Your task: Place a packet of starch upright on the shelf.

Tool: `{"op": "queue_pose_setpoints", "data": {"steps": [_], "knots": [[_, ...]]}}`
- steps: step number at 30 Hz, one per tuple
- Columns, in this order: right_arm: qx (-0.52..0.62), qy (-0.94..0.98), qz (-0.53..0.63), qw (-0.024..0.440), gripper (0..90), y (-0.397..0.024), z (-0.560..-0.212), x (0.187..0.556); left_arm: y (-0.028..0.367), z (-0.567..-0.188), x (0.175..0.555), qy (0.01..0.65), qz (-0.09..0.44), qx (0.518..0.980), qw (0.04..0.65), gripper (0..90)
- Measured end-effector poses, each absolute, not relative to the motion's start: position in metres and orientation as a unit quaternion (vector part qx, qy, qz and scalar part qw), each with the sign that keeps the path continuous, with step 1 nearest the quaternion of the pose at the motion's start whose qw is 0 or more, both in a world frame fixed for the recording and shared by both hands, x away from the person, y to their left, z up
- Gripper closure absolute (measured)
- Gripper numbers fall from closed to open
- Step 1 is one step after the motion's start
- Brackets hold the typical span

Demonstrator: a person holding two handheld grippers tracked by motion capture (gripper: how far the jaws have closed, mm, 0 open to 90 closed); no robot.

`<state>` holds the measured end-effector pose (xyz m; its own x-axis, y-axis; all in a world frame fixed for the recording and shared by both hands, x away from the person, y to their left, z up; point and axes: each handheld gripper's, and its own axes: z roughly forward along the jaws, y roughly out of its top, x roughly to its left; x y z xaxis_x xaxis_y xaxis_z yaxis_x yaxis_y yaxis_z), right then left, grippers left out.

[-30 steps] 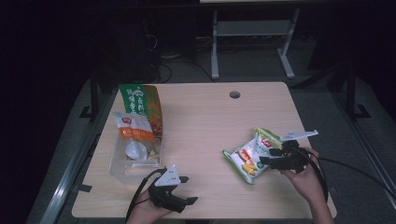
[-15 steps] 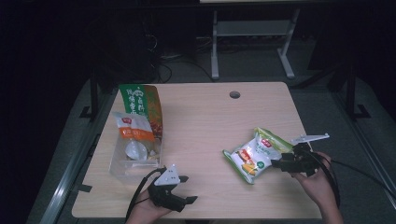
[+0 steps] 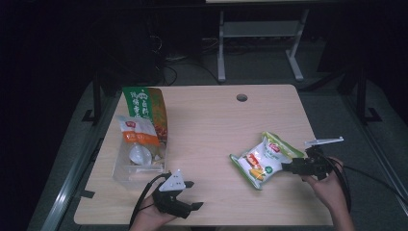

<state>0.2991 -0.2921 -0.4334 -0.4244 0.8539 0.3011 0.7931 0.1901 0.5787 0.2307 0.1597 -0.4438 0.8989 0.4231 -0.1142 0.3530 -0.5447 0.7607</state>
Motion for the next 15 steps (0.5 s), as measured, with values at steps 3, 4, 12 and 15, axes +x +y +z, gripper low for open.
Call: {"op": "queue_pose_setpoints", "data": {"steps": [3,4,12,15], "knots": [[0.539,0.769,0.340,0.042,38.0,-0.294,-0.436,0.294,0.161,-0.443,0.232,0.221,0.043,0.878,0.423,25.8],[0.541,0.769,0.337,0.040,38.0,-0.294,-0.437,0.293,0.161,-0.443,0.232,0.221,0.043,0.878,0.423,25.8],[0.545,0.767,0.338,0.032,37.9,-0.295,-0.440,0.296,0.160,-0.444,0.231,0.219,0.042,0.879,0.422,25.9],[0.542,0.769,0.338,0.023,37.7,-0.289,-0.439,0.306,0.160,-0.444,0.231,0.221,0.042,0.879,0.421,25.9]]}}
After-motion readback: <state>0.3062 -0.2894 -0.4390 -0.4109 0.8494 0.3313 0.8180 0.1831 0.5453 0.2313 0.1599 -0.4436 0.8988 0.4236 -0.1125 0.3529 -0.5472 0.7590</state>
